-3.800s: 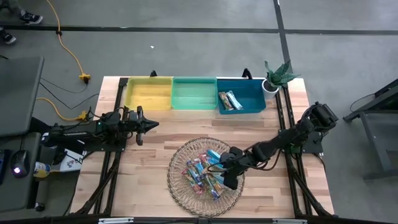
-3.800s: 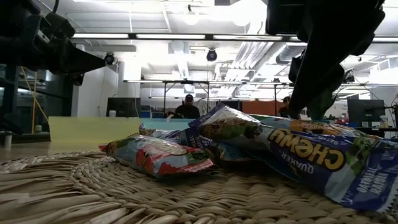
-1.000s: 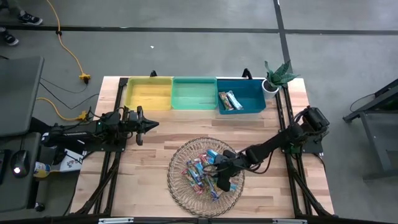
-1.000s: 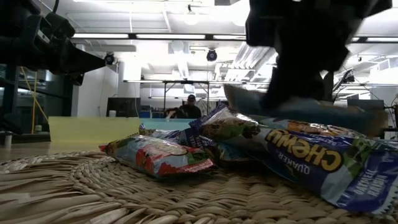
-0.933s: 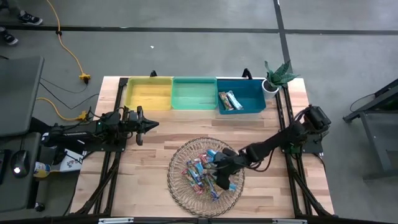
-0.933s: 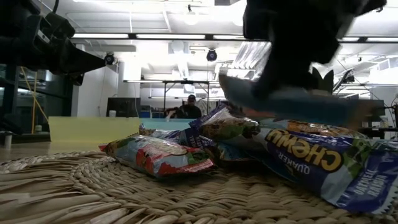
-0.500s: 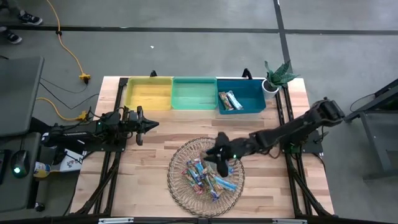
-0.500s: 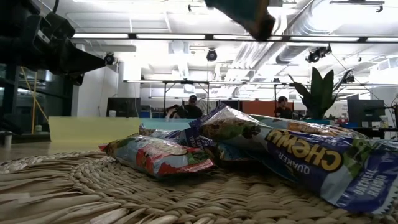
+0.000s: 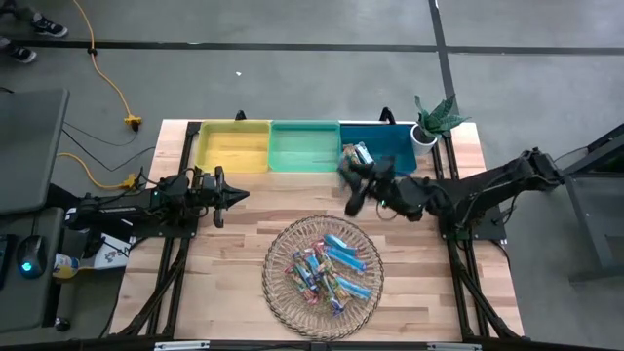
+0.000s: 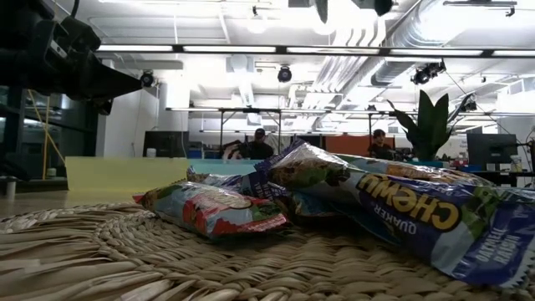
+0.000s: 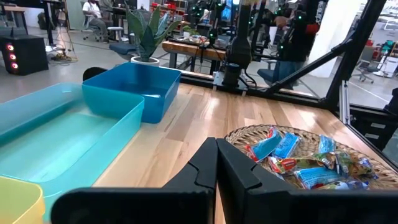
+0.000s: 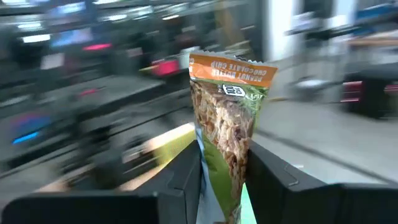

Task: Pick and place Granola Bars by type
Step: Put the orange granola bar into the blue bin

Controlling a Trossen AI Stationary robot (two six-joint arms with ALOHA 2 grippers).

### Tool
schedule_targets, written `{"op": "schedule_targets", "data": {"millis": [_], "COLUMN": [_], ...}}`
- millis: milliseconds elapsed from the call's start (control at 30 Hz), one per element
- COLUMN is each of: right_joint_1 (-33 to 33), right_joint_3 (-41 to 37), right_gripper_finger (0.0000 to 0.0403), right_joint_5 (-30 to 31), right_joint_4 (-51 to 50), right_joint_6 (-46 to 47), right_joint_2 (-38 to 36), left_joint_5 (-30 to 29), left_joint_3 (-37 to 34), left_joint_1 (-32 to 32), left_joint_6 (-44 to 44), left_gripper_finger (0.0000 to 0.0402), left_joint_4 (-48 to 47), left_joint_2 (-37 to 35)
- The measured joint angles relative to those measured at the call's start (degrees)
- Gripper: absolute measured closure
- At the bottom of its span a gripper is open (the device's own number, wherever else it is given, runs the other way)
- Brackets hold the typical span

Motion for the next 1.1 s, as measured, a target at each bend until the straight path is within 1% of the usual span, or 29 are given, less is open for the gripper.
{"op": "schedule_targets", "data": {"millis": [100,200,467,533,667,800,900,967,1033,1100], "right_joint_1": [-2.39,-5.35,-11.39,-12.7,-15.45,-18.57,-21.45,-24.0,-27.39,-31.84], "right_joint_3": [0.0,-0.02,-0.01,-0.01,-0.02,-0.02,-0.02,-0.02,-0.02,-0.02], "right_gripper_finger": [0.0307,0.0307,0.0307,0.0307,0.0307,0.0307,0.0307,0.0307,0.0307,0.0307], "right_joint_5": [7.4,10.72,10.66,11.87,16.26,17.23,16.01,12.81,7.12,-0.99], "right_joint_4": [-0.02,-0.1,-0.15,-0.51,-2.69,-6.77,-11.94,-17.4,-24.22,-31.3], "right_joint_6": [-2.03,-3.55,-4.48,-5.68,-7.08,-6.06,-1.72,3.63,11.22,19.14], "right_joint_2": [-0.37,-0.37,-0.35,-0.35,-0.35,-0.35,-0.35,-0.35,-0.35,-0.35], "left_joint_5": [0.0,0.0,0.0,0.0,0.0,0.0,0.0,0.0,0.0,0.0], "left_joint_3": [0.01,0.01,-0.01,0.01,0.01,-0.01,0.01,0.01,0.01,0.01], "left_joint_1": [0.0,0.0,0.0,0.0,0.0,0.0,0.0,0.0,0.0,0.0], "left_joint_6": [0.02,0.0,0.02,0.02,0.0,0.01,0.01,0.0,0.02,0.01], "left_gripper_finger": [0.0401,0.0401,0.0401,0.0401,0.0401,0.0401,0.0401,0.0401,0.0401,0.0401], "left_joint_4": [0.0,-0.01,-0.02,-0.01,-0.01,-0.01,0.0,0.0,0.0,0.0], "left_joint_2": [-0.01,-0.01,-0.01,-0.01,-0.01,-0.01,-0.01,0.01,0.0,-0.01]}}
